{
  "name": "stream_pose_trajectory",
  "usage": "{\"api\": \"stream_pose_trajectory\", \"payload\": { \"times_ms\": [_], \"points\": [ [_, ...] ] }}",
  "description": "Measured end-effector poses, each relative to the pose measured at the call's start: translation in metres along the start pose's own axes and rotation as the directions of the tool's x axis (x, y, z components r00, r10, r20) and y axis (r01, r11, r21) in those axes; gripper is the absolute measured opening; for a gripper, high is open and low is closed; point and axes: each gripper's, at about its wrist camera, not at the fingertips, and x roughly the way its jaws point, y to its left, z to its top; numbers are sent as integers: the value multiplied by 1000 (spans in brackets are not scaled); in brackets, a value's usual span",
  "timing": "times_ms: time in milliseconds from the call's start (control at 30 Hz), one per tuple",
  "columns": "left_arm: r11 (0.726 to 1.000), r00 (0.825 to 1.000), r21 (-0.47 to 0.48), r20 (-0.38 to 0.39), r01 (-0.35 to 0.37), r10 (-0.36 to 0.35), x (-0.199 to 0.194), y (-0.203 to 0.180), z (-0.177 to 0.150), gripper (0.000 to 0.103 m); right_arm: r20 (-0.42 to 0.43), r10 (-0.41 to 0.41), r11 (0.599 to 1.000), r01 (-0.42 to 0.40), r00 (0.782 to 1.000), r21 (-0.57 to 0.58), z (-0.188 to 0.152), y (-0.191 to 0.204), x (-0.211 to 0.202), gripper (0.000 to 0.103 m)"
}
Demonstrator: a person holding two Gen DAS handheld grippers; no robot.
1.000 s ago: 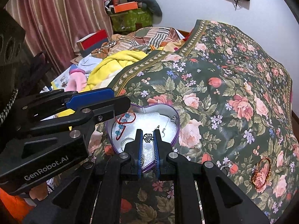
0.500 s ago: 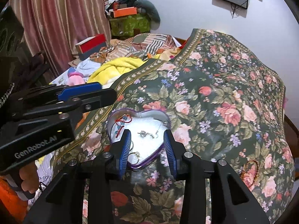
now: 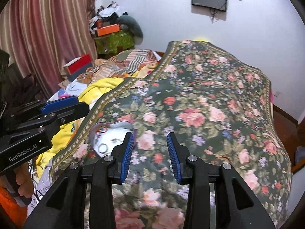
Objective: Organize jewelry
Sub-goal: 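Open both tools to drop the ring and earring into the heart tin, then grasp a silver ring with the left tool while the right tool grasps the braided bracelet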
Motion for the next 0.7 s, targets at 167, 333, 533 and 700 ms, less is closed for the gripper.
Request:
{"api": "stream_pose_trajectory", "payload": {
  "times_ms": [167,333,533,700],
  "points": [
    [999,1000,30,-13,17,-16,6,-24,1,31,20,-35,998,34,999,47,-7,-29,-16,33],
    [998,997,57,-60,41,-37,23,-47,-5,31,23,-76,991,73,997,112,-16,-63,-27,33],
    [995,988,75,-148,65,-53,52,-69,-21,31,-9,-128,977,128,992,172,-34,-100,-28,34],
    [991,974,96,-216,96,-73,74,-84,-35,31,-65,-155,964,165,986,208,-50,-124,-19,34]
  ]
}}
